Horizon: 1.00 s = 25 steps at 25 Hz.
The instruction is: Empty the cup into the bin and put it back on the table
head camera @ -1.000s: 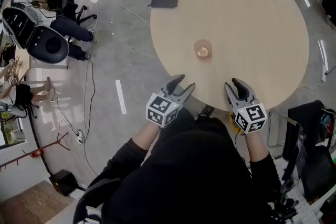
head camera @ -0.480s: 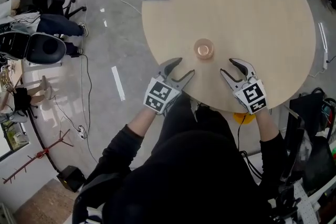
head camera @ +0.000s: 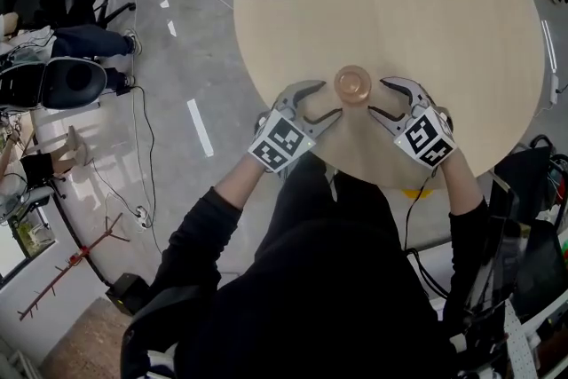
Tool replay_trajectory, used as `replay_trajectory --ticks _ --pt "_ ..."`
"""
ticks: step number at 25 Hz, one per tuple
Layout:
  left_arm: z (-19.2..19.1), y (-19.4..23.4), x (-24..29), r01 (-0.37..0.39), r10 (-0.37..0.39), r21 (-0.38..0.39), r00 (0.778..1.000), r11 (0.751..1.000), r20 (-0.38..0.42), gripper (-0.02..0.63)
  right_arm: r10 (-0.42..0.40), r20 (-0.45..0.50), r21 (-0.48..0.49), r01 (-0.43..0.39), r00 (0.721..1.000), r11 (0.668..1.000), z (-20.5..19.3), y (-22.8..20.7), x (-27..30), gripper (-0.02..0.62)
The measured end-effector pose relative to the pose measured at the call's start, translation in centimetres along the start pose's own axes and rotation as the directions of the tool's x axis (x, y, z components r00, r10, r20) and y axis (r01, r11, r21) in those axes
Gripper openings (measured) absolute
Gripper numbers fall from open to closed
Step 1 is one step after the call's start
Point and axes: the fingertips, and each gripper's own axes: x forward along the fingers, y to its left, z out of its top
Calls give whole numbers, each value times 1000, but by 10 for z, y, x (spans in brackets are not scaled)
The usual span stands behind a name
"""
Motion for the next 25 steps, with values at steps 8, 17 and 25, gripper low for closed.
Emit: replay_trajectory --ticks 8,17,25 --pt "-3 7 18 124 -120 81 991 989 -53 255 5 -3 -15 -6 1000 1000 4 -8 15 238" --pt "22 -5 17 193 -193 68 981 979 -6 256 -5 34 -2 5 999 1000 23 2 0 238" --pt "34 -18 -2 293 -294 27 952 956 86 256 -14 117 160 -5 993 987 33 19 -17 238"
